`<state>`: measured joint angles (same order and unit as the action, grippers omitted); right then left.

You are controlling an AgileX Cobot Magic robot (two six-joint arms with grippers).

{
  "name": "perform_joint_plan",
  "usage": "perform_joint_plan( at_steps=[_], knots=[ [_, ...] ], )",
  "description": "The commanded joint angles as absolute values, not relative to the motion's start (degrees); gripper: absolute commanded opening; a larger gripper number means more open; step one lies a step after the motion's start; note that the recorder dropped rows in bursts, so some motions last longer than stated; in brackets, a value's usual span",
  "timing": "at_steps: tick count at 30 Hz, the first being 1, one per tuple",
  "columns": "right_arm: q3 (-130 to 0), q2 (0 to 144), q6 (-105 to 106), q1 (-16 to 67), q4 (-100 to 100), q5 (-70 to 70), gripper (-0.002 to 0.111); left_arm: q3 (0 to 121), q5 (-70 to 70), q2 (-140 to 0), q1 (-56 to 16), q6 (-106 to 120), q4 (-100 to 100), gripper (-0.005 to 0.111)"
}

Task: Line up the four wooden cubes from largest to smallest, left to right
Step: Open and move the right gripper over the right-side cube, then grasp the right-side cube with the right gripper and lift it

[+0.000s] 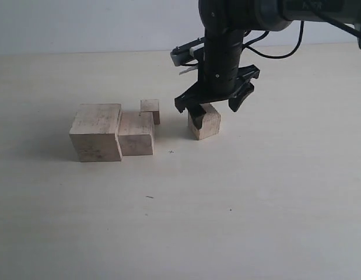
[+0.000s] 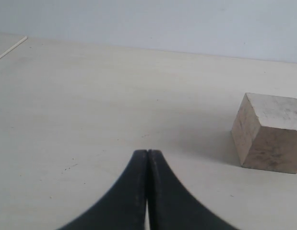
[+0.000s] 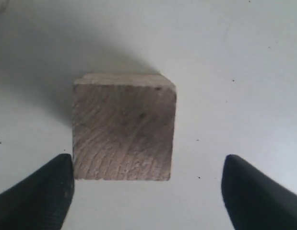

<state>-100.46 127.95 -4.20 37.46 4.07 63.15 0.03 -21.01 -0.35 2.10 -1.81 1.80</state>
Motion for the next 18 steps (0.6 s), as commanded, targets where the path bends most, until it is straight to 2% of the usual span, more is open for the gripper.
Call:
perform_joint_plan(
  at_steps=[1, 6, 11, 12, 18],
  knots=[
    [-100.3, 129.5, -4.5, 36.8, 2.8, 61.5, 0.057, 0.0, -20.3, 0.0, 1.7, -1.7, 2.1, 0.000],
    [-100.3, 130.5, -4.5, 36.7, 0.8, 61.3, 0.034, 0.0, -20.3, 0.0, 1.7, -1.7, 2.1, 0.000],
    [-100.4, 128.6, -2.7, 36.7, 0.8, 61.3, 0.003, 0.0, -20.3, 0.0, 1.7, -1.7, 2.1, 0.000],
    [-100.4, 128.1, -0.9, 36.7, 0.8, 61.1, 0.000, 0.0, -20.3, 0.0, 1.7, -1.7, 2.1, 0.000],
    [-100.4, 126.6, 24.0, 36.7, -2.6, 64.4, 0.000, 0.0, -20.3, 0.0, 1.7, -1.7, 2.1, 0.000]
  ],
)
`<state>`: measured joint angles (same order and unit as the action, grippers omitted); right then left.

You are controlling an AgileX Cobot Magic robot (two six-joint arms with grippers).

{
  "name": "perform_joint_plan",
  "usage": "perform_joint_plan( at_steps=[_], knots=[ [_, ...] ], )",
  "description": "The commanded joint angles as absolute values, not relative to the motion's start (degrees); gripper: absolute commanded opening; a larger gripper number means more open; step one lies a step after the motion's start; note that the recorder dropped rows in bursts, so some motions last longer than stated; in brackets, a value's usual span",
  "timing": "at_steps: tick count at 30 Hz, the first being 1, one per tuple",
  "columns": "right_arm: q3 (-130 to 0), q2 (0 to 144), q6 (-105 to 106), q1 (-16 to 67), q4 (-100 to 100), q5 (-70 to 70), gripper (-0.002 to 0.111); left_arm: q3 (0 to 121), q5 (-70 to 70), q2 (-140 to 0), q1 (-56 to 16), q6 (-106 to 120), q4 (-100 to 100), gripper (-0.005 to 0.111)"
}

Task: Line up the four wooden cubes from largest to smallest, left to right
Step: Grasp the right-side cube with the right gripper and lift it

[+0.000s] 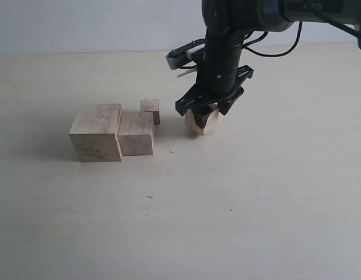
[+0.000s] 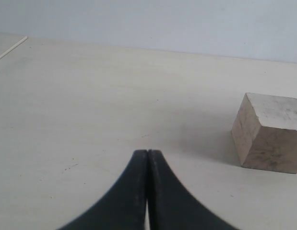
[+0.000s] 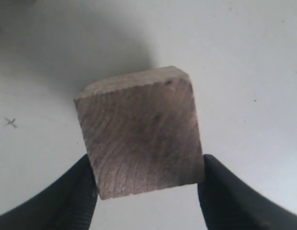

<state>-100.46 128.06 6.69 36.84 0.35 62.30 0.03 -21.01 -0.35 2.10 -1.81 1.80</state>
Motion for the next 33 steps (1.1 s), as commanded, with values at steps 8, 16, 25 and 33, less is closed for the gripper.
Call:
perform_joint_plan(
  at_steps=[8, 16, 25, 33],
  knots=[
    [-100.4, 126.9, 59.9, 36.7, -17.9, 67.4, 0.000, 0.0, -20.3, 0.0, 1.7, -1.7, 2.1, 0.000],
    [-100.4, 129.1, 62.9, 36.7, -17.4, 63.1, 0.000, 0.0, -20.3, 0.0, 1.7, -1.7, 2.1, 0.000],
    [-100.4, 131.9, 64.5, 36.7, -16.9, 60.5, 0.000, 0.0, -20.3, 0.0, 1.7, -1.7, 2.1, 0.000],
    [-100.4, 133.0, 64.5, 36.7, -19.3, 58.2, 0.000, 0.0, -20.3, 0.0, 1.7, -1.7, 2.1, 0.000]
  ],
)
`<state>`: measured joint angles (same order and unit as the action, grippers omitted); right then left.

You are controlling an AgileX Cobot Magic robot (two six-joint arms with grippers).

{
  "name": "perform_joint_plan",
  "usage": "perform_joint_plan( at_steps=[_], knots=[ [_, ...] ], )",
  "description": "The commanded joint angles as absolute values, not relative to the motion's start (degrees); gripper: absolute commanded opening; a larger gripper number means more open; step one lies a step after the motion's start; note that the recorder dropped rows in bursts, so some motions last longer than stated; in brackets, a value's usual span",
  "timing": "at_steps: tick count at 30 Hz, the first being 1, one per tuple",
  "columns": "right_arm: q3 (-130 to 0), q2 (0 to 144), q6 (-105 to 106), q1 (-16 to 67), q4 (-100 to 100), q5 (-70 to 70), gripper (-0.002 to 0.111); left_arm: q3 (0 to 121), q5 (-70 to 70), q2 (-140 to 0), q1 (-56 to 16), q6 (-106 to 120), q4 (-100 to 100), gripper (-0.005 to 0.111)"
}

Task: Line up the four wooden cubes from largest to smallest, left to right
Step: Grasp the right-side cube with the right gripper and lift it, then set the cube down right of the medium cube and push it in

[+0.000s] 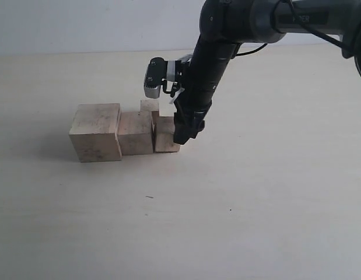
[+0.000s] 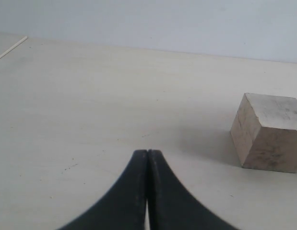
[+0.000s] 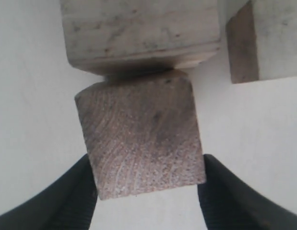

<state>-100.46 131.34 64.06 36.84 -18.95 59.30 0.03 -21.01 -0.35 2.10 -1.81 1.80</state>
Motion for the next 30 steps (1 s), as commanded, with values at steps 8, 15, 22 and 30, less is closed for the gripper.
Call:
perform_joint_plan(
  at_steps=[8, 15, 22, 30],
  knots=[
    [-100.4, 134.0, 64.5, 36.7, -19.4, 59.6, 0.000, 0.0, -20.3, 0.0, 1.7, -1.7, 2.1, 0.000],
    [-100.4, 133.9, 64.5, 36.7, -22.5, 60.7, 0.007, 0.0, -20.3, 0.0, 1.7, -1.7, 2.1, 0.000],
    [-100.4, 133.9, 64.5, 36.7, -23.4, 62.5, 0.017, 0.0, -20.3, 0.0, 1.7, -1.7, 2.1, 0.000],
    [-100.4, 133.9, 64.5, 36.7, -25.5, 63.3, 0.024, 0.0, -20.3, 0.0, 1.7, -1.7, 2.1, 0.000]
  ],
)
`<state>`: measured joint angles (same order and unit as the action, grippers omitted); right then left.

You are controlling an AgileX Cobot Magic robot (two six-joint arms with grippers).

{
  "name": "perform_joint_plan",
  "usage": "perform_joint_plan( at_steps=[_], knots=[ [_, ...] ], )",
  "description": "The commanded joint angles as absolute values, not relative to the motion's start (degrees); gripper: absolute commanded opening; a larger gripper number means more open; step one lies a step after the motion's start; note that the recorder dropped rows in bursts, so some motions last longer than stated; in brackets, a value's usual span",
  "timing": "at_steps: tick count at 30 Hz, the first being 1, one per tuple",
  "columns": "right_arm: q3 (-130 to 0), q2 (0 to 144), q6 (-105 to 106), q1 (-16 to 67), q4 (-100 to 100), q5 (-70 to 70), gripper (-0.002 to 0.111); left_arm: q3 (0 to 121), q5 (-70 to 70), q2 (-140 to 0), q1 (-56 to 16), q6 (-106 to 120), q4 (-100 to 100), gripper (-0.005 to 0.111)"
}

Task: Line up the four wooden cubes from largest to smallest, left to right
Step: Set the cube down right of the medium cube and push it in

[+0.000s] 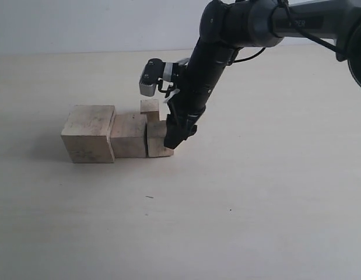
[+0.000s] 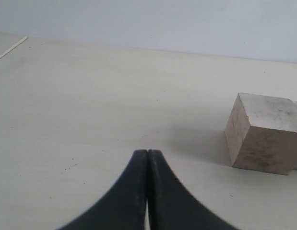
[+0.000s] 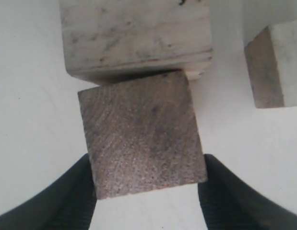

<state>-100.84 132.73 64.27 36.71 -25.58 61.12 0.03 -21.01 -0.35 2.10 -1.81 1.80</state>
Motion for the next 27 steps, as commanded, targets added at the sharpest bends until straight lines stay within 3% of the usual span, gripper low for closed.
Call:
perform_joint_plan(
  at_steps=[1, 5, 13, 27],
  knots=[
    [-100.4, 133.9, 64.5, 36.7, -25.2, 63.3, 0.028, 0.0, -20.3, 0.0, 1.7, -1.7, 2.1, 0.000],
    [-100.4, 133.9, 64.5, 36.7, -25.2, 61.9, 0.037, 0.0, -20.3, 0.0, 1.7, -1.7, 2.1, 0.000],
    [-100.4, 132.6, 57.6, 36.7, -27.2, 61.8, 0.076, 0.0, -20.3, 0.0, 1.7, -1.7, 2.1, 0.000],
    [-100.4, 127.2, 44.3, 36.7, -11.9, 60.1, 0.076, 0.0, -20.3, 0.0, 1.7, -1.7, 2.1, 0.000]
  ],
)
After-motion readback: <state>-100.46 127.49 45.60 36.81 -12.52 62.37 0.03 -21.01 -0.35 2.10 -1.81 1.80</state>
